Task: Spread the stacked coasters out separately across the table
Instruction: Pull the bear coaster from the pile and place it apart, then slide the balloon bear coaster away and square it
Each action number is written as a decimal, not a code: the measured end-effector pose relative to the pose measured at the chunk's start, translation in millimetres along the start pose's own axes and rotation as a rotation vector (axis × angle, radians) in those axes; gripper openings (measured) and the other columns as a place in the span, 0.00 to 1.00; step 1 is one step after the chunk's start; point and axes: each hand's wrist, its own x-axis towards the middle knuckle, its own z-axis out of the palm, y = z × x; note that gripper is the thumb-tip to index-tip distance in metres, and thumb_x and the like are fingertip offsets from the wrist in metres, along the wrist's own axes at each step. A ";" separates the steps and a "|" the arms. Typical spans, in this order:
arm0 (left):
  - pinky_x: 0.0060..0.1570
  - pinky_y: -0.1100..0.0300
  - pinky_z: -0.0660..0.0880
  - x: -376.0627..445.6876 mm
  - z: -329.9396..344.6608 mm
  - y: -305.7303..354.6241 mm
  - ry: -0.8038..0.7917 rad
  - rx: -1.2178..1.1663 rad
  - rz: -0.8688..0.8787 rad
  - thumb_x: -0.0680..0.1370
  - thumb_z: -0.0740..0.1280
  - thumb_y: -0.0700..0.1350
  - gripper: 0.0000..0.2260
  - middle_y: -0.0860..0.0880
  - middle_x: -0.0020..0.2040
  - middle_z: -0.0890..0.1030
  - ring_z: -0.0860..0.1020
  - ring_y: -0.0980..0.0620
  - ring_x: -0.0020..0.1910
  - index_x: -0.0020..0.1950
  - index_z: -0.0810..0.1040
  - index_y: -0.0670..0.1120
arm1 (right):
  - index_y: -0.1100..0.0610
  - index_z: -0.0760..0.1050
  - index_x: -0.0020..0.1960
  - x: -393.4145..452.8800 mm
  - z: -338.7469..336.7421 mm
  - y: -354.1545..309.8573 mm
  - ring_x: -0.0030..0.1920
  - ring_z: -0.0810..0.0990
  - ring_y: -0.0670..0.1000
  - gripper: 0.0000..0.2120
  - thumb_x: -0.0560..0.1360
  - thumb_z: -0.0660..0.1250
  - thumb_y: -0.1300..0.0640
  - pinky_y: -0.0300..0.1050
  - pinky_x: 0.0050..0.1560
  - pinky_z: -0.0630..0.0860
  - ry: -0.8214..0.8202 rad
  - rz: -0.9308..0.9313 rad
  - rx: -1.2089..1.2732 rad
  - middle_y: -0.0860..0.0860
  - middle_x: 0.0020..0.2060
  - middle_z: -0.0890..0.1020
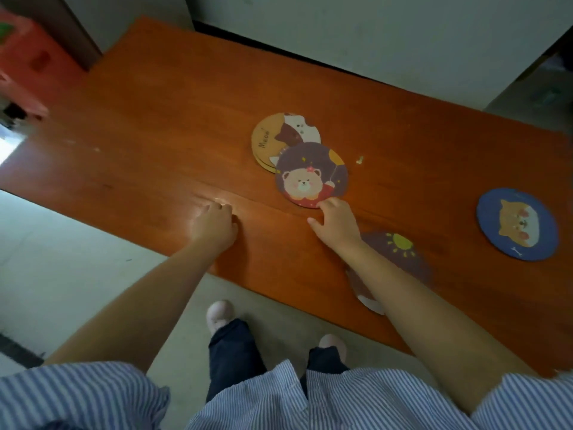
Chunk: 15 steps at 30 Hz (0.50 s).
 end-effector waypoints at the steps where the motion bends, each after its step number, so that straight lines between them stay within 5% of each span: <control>1: 0.55 0.48 0.73 10.8 -2.8 -16.3 0.010 0.014 0.026 0.77 0.60 0.47 0.16 0.40 0.62 0.73 0.69 0.40 0.62 0.62 0.71 0.41 | 0.60 0.71 0.63 11.5 5.4 -11.4 0.63 0.70 0.58 0.21 0.75 0.65 0.50 0.52 0.62 0.72 0.020 0.009 -0.025 0.58 0.62 0.75; 8: 0.73 0.46 0.52 74.4 -8.8 -117.9 -0.110 0.077 0.279 0.71 0.62 0.65 0.39 0.46 0.77 0.53 0.48 0.46 0.76 0.74 0.54 0.46 | 0.62 0.71 0.62 53.5 25.1 -56.3 0.61 0.71 0.60 0.19 0.76 0.64 0.51 0.54 0.57 0.75 0.046 0.273 -0.224 0.60 0.61 0.74; 12: 0.73 0.45 0.44 88.5 -3.3 -145.6 -0.164 -0.015 0.430 0.72 0.62 0.64 0.39 0.48 0.78 0.48 0.43 0.48 0.76 0.75 0.50 0.50 | 0.64 0.69 0.63 52.2 24.2 -74.8 0.59 0.72 0.61 0.16 0.75 0.57 0.68 0.54 0.48 0.77 -0.010 0.268 -0.306 0.62 0.61 0.74; 15: 0.73 0.44 0.44 92.2 -4.0 -155.8 -0.201 -0.148 0.496 0.73 0.65 0.59 0.34 0.48 0.78 0.49 0.44 0.48 0.76 0.74 0.55 0.50 | 0.67 0.74 0.51 52.7 22.0 -102.2 0.48 0.77 0.62 0.09 0.75 0.58 0.69 0.52 0.39 0.73 0.198 0.282 -0.204 0.64 0.49 0.80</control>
